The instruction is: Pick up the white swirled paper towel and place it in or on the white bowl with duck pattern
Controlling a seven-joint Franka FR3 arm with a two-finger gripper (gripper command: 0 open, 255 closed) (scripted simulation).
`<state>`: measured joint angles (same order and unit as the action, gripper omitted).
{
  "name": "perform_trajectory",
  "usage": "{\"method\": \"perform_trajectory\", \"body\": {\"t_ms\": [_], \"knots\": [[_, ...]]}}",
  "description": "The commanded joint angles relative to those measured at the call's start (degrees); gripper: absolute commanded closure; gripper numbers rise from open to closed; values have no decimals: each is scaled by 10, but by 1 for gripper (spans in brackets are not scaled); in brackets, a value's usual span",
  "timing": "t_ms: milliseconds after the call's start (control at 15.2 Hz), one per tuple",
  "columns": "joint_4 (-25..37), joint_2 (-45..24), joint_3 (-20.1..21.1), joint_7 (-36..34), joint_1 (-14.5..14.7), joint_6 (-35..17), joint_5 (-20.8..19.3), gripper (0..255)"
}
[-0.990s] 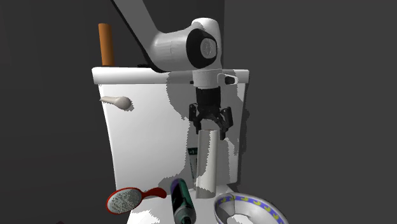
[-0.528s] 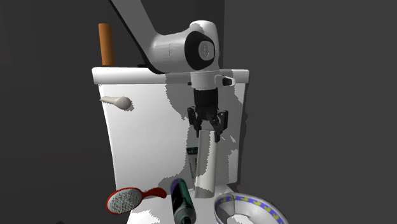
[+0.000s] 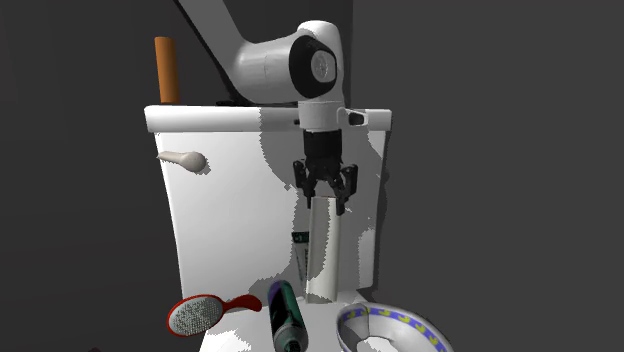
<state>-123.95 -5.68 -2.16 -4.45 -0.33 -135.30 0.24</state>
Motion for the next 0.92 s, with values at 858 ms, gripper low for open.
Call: {"method": "perform_trajectory", "body": {"t_ms": [858], "knots": [[58,52,0,-2,1,110,-3,255]]}}
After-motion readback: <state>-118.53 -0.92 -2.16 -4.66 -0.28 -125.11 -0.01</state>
